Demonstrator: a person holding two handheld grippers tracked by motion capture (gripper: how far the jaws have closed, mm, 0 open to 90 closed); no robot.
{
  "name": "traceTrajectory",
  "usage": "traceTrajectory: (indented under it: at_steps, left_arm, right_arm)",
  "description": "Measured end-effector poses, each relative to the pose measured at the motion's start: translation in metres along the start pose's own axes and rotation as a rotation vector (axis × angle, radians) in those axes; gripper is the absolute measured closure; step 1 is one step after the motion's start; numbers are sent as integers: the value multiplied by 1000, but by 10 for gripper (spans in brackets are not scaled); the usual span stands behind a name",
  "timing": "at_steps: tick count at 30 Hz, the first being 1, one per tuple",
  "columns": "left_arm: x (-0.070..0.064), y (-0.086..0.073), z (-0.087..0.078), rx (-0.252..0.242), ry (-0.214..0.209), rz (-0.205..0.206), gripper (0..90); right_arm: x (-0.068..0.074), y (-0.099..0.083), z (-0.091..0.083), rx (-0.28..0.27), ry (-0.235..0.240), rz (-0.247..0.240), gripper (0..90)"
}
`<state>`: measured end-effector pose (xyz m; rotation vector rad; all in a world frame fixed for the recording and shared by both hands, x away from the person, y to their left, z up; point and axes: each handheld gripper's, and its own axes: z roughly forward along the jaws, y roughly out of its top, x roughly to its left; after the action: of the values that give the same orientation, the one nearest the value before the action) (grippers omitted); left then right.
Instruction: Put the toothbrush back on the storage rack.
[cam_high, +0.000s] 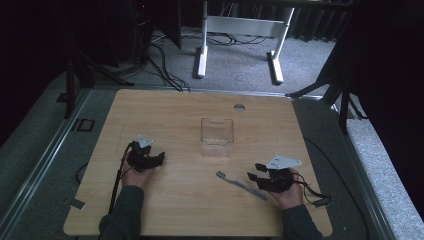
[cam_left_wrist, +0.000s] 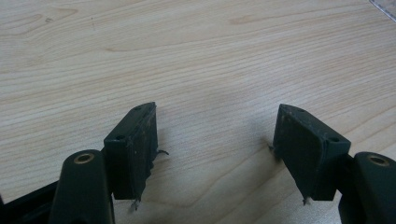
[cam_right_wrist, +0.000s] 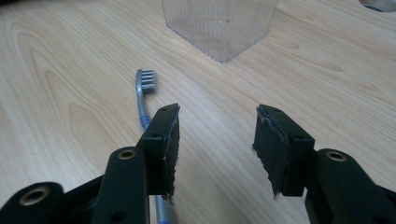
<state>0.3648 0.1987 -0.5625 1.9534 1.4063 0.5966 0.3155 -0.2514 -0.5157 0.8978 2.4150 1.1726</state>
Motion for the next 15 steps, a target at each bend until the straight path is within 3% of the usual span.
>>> traceTrajectory:
  at_steps: [11, 15]
  left_arm:
    - [0, 0, 0, 0, 0, 0, 312]
    - [0, 0, 0, 0, 0, 0, 312]
  right_arm:
    - [1, 5, -6, -9, -62, 2, 534]
    - [2, 8, -8, -14, -63, -1, 533]
